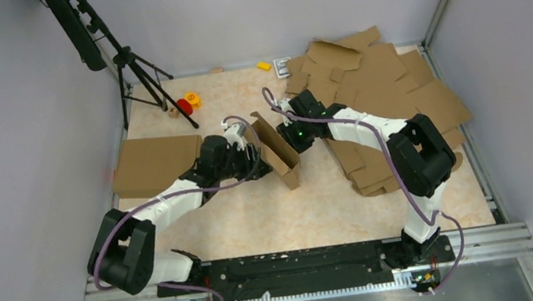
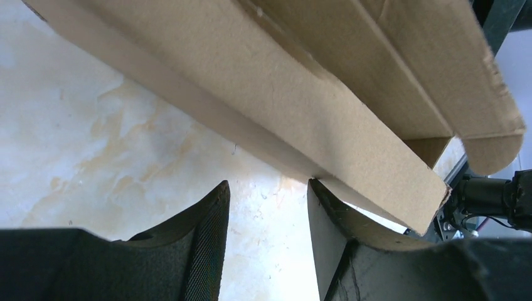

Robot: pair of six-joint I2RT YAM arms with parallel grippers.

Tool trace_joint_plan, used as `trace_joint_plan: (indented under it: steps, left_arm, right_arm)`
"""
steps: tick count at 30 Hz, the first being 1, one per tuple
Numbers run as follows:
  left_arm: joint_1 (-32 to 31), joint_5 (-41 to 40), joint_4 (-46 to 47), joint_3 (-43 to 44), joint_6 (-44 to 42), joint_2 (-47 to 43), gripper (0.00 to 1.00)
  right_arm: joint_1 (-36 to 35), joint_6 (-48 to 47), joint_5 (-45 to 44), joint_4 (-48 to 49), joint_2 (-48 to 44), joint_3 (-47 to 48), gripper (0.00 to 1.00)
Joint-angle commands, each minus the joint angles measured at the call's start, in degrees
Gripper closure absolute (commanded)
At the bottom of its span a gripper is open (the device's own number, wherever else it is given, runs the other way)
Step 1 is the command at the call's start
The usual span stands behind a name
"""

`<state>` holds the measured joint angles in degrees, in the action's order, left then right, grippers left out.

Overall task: Fold the paper box
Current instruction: Close the paper box at the center of the board.

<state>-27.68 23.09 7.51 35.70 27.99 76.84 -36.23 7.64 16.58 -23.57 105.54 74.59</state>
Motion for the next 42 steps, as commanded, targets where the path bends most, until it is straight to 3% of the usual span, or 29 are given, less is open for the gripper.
trace_joint_plan:
  steps: [1, 9, 20, 28, 33, 36, 37, 38, 40, 42]
  left_arm:
    - [0.24, 2.25, 1.92, 4.30, -1.34, 2.60, 0.50]
    - [0.26, 8.17, 8.96, 3.12, 2.49, 4.21, 0.45]
    - [0.88, 12.56, 17.45, -1.93, 8.48, 1.61, 0.28]
    - [1.48, 10.87, 15.39, -4.08, 7.00, -1.47, 0.27]
    - [1.78, 8.52, 14.11, -6.86, 8.85, -2.41, 0.33]
    - [1.98, 11.78, 36.58, -14.73, 21.68, -0.37, 0.35]
    - [1.99, 12.99, 40.05, -15.05, 23.59, 0.51, 0.37]
    - [1.21, 12.27, 39.60, -14.36, 22.27, 0.65, 0.37]
    - [0.85, 11.97, 29.43, -11.34, 16.95, 0.36, 0.34]
    - [0.97, 12.51, 27.67, -11.15, 14.94, -0.40, 0.31]
  right_arm:
    - [-0.47, -0.43, 3.50, 4.01, -1.74, 0.16, 0.67]
    - [-2.37, -0.28, 3.47, 4.71, -3.41, -1.30, 0.67]
    - [-3.69, -0.58, 2.02, 3.82, -4.37, -1.72, 0.67]
    - [-3.80, -0.41, 1.76, 4.41, -3.63, -2.56, 0.68]
    - [-4.07, 1.51, 0.31, 5.44, -4.52, -4.43, 0.68]
    - [-5.33, 4.16, -1.15, 5.43, -3.91, -2.40, 0.69]
    - [-5.46, 4.80, -1.89, 6.55, -3.66, -2.49, 0.71]
    - [-5.70, 4.37, -0.68, 8.09, -3.39, -2.83, 0.71]
    - [-5.78, 3.26, -2.68, 5.51, -1.47, -1.38, 0.71]
    - [-5.78, 2.17, -1.00, 4.62, -0.21, -1.59, 0.71]
